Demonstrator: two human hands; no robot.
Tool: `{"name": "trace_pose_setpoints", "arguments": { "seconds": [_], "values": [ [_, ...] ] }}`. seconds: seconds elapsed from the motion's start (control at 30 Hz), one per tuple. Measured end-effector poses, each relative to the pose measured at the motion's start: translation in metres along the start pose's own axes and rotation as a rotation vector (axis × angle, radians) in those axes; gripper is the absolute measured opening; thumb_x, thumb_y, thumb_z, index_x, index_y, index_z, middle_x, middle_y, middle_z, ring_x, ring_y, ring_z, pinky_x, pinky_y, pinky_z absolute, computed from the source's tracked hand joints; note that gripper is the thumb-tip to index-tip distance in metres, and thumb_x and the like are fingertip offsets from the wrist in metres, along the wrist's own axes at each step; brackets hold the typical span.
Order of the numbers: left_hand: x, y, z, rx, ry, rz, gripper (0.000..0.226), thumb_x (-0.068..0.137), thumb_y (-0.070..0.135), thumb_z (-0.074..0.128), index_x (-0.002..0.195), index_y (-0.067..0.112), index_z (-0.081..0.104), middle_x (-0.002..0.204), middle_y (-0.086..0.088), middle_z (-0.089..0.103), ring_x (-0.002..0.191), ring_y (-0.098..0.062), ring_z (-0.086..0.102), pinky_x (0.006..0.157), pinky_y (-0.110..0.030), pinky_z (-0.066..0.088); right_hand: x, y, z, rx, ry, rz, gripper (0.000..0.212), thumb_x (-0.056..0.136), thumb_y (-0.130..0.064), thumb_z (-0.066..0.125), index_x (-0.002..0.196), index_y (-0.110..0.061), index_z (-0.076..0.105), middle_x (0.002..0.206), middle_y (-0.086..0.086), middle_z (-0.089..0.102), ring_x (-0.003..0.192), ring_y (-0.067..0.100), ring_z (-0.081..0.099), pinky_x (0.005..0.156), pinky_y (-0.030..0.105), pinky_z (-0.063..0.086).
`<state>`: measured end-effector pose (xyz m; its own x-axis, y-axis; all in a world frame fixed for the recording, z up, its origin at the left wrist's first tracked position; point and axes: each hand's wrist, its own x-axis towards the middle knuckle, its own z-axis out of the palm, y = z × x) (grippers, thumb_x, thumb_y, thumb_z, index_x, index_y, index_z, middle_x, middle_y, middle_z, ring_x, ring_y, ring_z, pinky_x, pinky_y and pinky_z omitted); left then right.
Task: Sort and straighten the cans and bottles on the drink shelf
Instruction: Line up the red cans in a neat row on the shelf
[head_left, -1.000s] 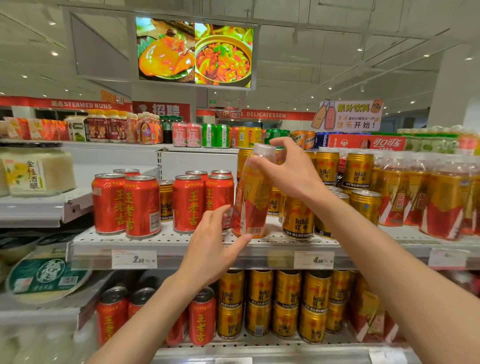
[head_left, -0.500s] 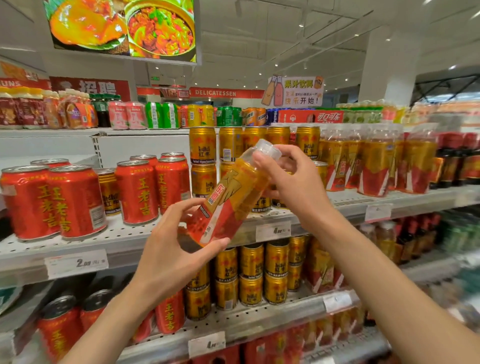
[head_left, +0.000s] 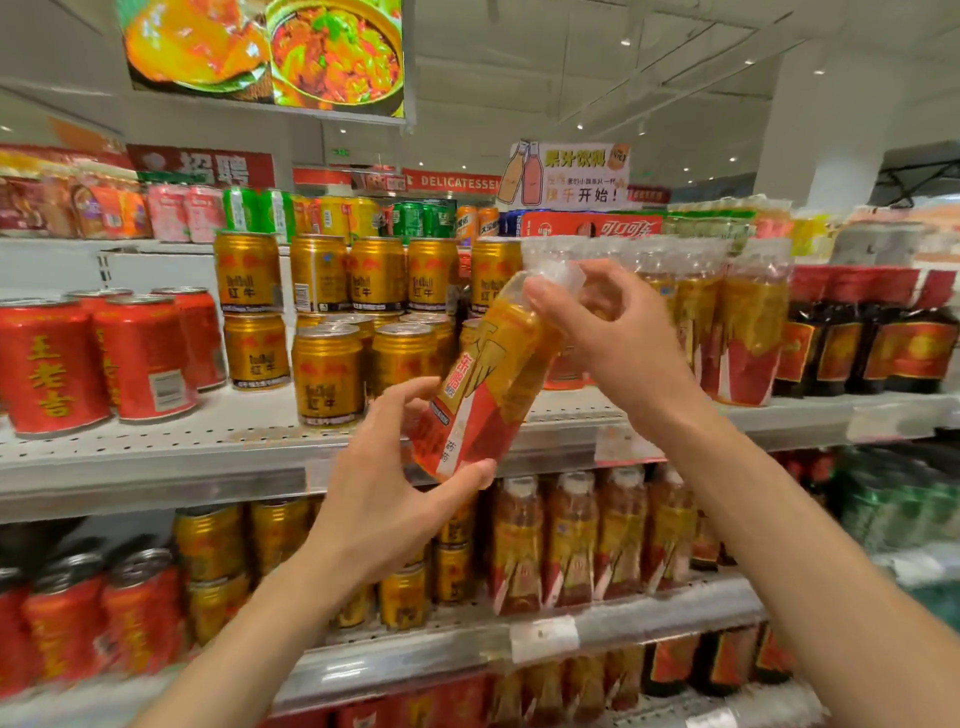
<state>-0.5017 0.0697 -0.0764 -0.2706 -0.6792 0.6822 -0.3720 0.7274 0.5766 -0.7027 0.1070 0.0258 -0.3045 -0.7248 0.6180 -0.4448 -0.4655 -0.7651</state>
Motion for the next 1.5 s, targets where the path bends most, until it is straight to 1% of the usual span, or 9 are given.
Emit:
{"name": "trace_pose_setpoints", "arguments": {
  "seconds": [0.1,0.33,0.5,0.67,0.77,0.87,1.0,1.27,1.5],
  "values": [
    [0.015,0.016,0.035,0.065,0.005,-0.037,0.086,0.077,0.053,0.078,0.146,0.042,0.029,0.124,0.012,0.053,0.108,-0.001,0.056,0.087,-0.027,0.057,0.018,0.008,-0.024,-0.056,-0.041,-0.054,0.046,0.081,-0.056,0.074,0.116,-0.031,0.056,0.104,-0.013,0.064,0.094,0.003,0.064,0.077,0.028,0.06],
    [0.051,0.039,0.074,0.182,0.018,-0.043,0.085,0.078,0.068,0.067,0.147,0.035,0.032,0.13,0.011,0.056,0.112,-0.009,0.059,0.093,-0.038,0.055,0.048,0.018,-0.053,-0.082,-0.093,-0.14,0.049,0.086,-0.054,0.072,0.125,-0.029,0.056,0.102,-0.013,0.065,0.092,-0.001,0.062,0.065,0.014,0.055],
    [0.069,0.037,0.094,0.141,0.015,-0.087,0.076,0.08,0.062,0.069,0.142,0.033,0.036,0.127,0.013,0.06,0.112,-0.008,0.059,0.097,-0.036,0.052,0.06,0.038,-0.088,-0.152,-0.116,-0.115,0.054,0.09,-0.061,0.061,0.132,-0.028,0.054,0.113,-0.01,0.066,0.103,0.008,0.066,0.085,0.038,0.061],
    [0.081,0.034,0.116,0.103,-0.009,-0.104,0.077,0.081,0.062,0.069,0.142,0.03,0.035,0.128,0.014,0.06,0.111,-0.006,0.061,0.094,-0.026,0.049,0.049,0.09,-0.121,-0.474,0.012,-0.105,0.035,0.091,-0.05,0.066,0.113,-0.024,0.056,0.099,-0.009,0.061,0.085,0.005,0.06,0.074,0.022,0.05],
    [0.091,0.03,0.125,0.118,-0.036,-0.109,0.087,0.079,0.066,0.068,0.148,0.028,0.031,0.131,0.015,0.06,0.116,-0.008,0.06,0.1,-0.032,0.05,0.04,0.127,-0.113,-0.608,-0.067,-0.009,0.039,0.087,-0.052,0.069,0.113,-0.028,0.051,0.109,-0.01,0.059,0.092,0.007,0.06,0.083,0.031,0.054],
    [0.102,0.028,0.131,0.132,-0.102,-0.112,0.09,0.078,0.072,0.063,0.151,0.028,0.033,0.126,0.023,0.06,0.115,-0.002,0.059,0.101,-0.033,0.051,0.037,0.142,-0.105,-0.593,-0.043,-0.003,0.034,0.088,-0.049,0.069,0.105,-0.03,0.047,0.108,-0.011,0.057,0.095,0.011,0.059,0.087,0.038,0.052],
    [0.113,0.025,0.134,0.122,-0.164,-0.069,0.067,0.082,0.069,0.061,0.141,0.042,0.045,0.127,0.022,0.058,0.114,0.003,0.055,0.098,-0.032,0.054,0.041,0.147,-0.1,-0.562,-0.035,-0.024,0.033,0.088,-0.049,0.069,0.103,-0.029,0.048,0.106,-0.01,0.055,0.093,0.01,0.057,0.084,0.035,0.05],
    [0.109,0.012,0.138,0.132,-0.144,-0.065,0.096,0.078,0.084,0.051,0.156,0.036,0.024,0.152,0.019,0.045,0.138,-0.002,0.044,0.11,-0.039,0.046,0.035,0.152,-0.099,-0.498,-0.023,-0.014,0.029,0.089,-0.047,0.07,0.1,-0.026,0.053,0.104,-0.011,0.056,0.093,0.008,0.059,0.084,0.036,0.055],
    [0.074,0.037,0.109,-0.075,0.003,-0.136,0.052,0.092,0.035,0.068,0.14,0.031,0.049,0.123,0.014,0.06,0.108,-0.001,0.061,0.092,-0.021,0.055,0.005,0.135,-0.115,-0.261,-0.031,0.048,0.013,0.093,-0.04,0.067,0.102,-0.033,0.061,0.105,-0.018,0.063,0.095,-0.012,0.058,0.071,0.013,0.045]
  ]
}}
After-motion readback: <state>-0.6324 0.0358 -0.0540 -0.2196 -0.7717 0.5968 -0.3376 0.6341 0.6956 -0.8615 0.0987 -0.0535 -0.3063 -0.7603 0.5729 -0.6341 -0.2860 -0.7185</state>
